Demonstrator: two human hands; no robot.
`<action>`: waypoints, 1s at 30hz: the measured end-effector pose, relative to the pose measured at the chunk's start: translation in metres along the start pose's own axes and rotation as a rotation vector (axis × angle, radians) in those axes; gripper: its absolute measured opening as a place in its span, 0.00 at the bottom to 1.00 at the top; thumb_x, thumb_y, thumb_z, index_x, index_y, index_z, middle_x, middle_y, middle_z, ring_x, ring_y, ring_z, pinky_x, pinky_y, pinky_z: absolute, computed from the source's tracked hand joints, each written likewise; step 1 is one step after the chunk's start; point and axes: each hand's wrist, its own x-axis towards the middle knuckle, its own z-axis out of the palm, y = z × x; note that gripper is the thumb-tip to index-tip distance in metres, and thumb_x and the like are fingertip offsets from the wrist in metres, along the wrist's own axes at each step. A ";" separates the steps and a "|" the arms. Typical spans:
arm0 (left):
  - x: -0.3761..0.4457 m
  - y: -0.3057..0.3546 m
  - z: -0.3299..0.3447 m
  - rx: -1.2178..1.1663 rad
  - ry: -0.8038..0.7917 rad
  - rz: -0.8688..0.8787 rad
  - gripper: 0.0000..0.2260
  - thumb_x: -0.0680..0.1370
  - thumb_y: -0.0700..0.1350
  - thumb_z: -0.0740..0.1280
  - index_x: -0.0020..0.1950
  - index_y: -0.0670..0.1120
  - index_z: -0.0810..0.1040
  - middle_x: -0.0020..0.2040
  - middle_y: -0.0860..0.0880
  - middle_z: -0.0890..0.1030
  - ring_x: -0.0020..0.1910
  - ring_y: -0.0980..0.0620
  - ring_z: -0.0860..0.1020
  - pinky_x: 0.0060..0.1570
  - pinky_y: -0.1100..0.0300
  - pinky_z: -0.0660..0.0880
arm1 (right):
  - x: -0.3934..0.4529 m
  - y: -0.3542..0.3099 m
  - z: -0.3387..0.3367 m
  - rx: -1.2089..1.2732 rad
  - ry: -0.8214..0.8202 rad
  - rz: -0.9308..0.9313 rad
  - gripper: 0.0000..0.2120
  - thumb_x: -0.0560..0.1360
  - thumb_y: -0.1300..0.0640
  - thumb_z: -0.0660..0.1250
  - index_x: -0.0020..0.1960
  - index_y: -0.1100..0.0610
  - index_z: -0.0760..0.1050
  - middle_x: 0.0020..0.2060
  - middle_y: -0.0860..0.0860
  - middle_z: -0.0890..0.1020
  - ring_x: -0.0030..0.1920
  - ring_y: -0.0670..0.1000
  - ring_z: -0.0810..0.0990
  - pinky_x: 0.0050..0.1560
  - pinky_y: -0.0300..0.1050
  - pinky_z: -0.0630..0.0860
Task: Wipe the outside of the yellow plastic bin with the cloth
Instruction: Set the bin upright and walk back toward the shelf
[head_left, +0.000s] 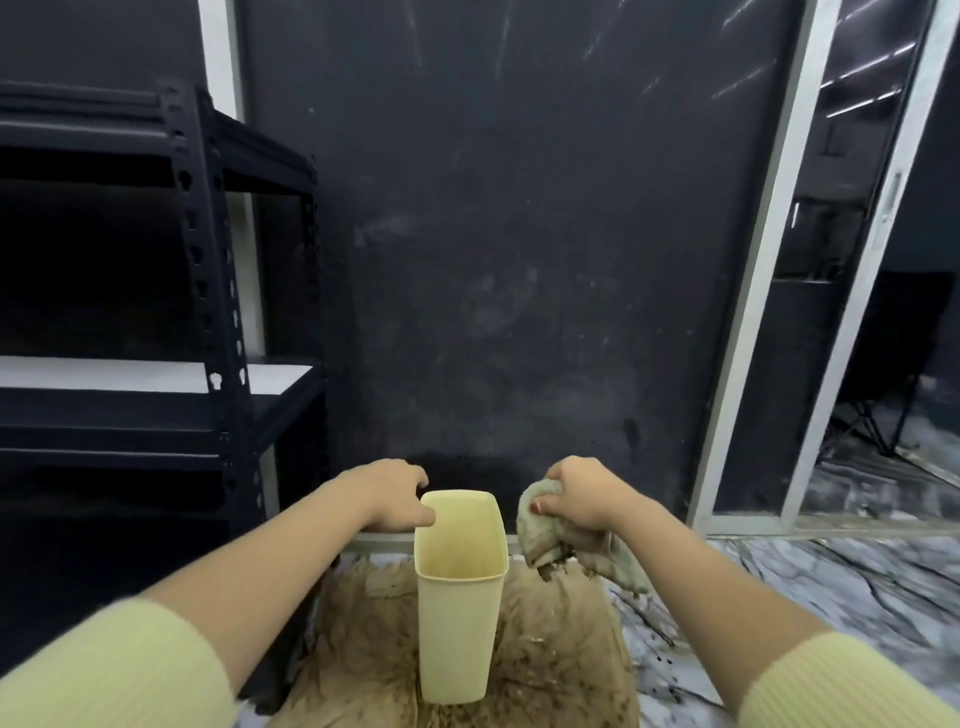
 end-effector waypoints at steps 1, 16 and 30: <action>-0.003 0.000 0.000 0.005 -0.004 0.004 0.28 0.71 0.56 0.63 0.70 0.49 0.66 0.67 0.49 0.73 0.64 0.48 0.73 0.62 0.51 0.72 | -0.002 0.000 0.001 -0.001 -0.009 -0.003 0.13 0.72 0.49 0.67 0.51 0.56 0.76 0.45 0.52 0.78 0.44 0.52 0.76 0.44 0.44 0.72; 0.156 -0.019 0.045 0.029 -0.211 0.008 0.27 0.72 0.56 0.61 0.70 0.49 0.67 0.65 0.50 0.73 0.61 0.49 0.73 0.57 0.54 0.74 | 0.149 0.045 0.067 -0.007 -0.193 0.048 0.15 0.71 0.49 0.68 0.53 0.57 0.76 0.51 0.55 0.80 0.50 0.56 0.78 0.48 0.48 0.75; 0.219 0.031 -0.177 0.033 -0.247 0.070 0.26 0.74 0.57 0.60 0.70 0.51 0.66 0.69 0.49 0.69 0.64 0.48 0.71 0.62 0.51 0.72 | 0.225 0.002 -0.137 0.056 -0.162 0.094 0.12 0.72 0.51 0.68 0.52 0.55 0.76 0.47 0.54 0.81 0.47 0.56 0.79 0.51 0.52 0.76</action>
